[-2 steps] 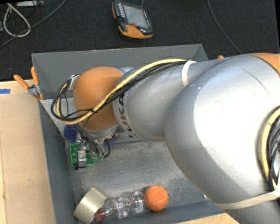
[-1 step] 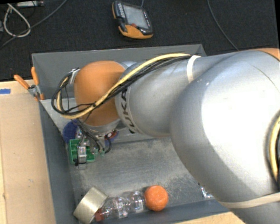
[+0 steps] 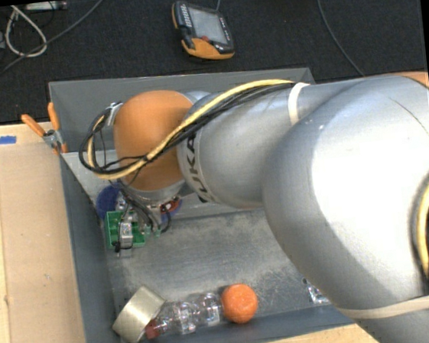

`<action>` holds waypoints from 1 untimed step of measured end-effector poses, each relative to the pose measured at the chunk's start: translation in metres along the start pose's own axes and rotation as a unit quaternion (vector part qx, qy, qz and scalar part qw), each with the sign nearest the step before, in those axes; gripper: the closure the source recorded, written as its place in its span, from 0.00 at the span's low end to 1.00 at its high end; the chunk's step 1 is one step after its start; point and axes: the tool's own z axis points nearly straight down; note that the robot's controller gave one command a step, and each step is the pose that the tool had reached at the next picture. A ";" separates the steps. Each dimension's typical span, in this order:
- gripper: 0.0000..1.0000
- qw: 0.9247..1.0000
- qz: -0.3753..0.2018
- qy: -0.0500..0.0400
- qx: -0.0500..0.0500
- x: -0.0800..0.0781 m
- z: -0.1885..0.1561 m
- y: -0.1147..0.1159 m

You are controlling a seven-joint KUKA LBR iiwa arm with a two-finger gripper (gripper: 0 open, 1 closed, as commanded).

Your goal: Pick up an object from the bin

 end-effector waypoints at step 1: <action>1.00 1.000 0.000 0.003 0.001 0.001 -0.008 -0.001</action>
Offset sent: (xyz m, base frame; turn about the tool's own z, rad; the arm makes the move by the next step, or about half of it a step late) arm -0.0009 -0.0005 0.0301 0.0006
